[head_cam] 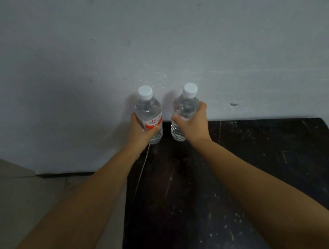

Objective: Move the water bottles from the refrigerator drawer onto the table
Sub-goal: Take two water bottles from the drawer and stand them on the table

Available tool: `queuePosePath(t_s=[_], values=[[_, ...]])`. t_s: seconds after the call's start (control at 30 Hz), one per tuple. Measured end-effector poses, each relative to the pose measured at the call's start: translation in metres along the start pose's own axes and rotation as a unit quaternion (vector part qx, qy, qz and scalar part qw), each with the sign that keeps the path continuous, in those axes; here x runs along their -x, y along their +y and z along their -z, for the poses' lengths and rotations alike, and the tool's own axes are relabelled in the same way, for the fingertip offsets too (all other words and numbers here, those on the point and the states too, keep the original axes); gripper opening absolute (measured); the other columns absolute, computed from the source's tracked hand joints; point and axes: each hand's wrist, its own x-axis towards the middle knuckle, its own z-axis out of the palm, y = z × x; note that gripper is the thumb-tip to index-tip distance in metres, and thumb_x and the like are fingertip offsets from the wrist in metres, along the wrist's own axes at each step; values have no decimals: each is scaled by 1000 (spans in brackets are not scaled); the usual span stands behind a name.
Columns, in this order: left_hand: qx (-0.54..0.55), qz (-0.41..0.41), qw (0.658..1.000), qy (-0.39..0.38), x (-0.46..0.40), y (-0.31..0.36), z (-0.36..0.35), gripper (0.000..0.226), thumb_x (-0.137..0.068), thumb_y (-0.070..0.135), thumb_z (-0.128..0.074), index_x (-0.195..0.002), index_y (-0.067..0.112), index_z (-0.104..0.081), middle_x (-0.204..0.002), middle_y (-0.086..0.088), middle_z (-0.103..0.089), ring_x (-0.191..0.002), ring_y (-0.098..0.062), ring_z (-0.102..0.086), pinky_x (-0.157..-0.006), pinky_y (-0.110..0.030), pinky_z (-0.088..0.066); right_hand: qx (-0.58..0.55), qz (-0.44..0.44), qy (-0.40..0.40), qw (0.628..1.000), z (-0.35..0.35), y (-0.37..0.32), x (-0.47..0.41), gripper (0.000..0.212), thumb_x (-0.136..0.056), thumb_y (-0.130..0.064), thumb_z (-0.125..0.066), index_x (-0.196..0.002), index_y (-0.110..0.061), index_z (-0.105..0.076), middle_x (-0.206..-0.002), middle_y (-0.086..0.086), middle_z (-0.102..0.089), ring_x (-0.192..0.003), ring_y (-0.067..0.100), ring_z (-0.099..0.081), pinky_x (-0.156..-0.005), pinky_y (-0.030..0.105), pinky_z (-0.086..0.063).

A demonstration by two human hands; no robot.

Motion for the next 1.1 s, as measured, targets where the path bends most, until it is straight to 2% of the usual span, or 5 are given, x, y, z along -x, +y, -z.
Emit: queuePosePath(t_s=[0.17,0.43,0.57,0.8,1.1], values=[[-11,8,1000,-13,4,6,2,76,-71,9,-81,-134,6,-38,-127,-8,-58,-112,-18,-59,-96,-33,-48,8,-4,-4,1000,1,3,3,78,-75,-19,-80,-135,-14,-31,-131,7,-48,-118,20,-54,-96,27,-46],[-24,54,998,-35,34,24,9,68,-78,4,-75,-136,9,-40,-125,2,-52,-115,-13,-51,-100,-30,-41,96,-74,-49,991,21,1,19,93,-79,-22,-77,-150,-18,-16,-151,13,-28,-137,31,-36,-111,48,-37],[-137,29,990,-22,56,35,17,35,-80,12,-74,-110,10,-57,-110,-6,-60,-100,-19,-57,-91,-34,-47,236,-75,-54,967,42,-5,45,87,-87,-26,-69,-152,-12,-13,-158,14,-19,-144,33,-23,-114,48,-31],[-432,-29,894,-114,122,51,14,49,-90,27,-61,-135,15,-47,-133,-12,-49,-117,-28,-53,-97,-42,-47,540,63,-160,824,85,-6,129,64,-96,-33,-49,-151,-17,-20,-161,5,-13,-149,26,-10,-119,49,-20],[-541,-87,809,-212,227,58,-41,46,-94,34,-53,-137,22,-43,-134,-5,-47,-124,-24,-46,-97,-38,-45,569,-12,-184,801,153,26,241,46,-99,-29,-42,-142,-16,-37,-156,7,-23,-147,27,-15,-116,51,-20]])
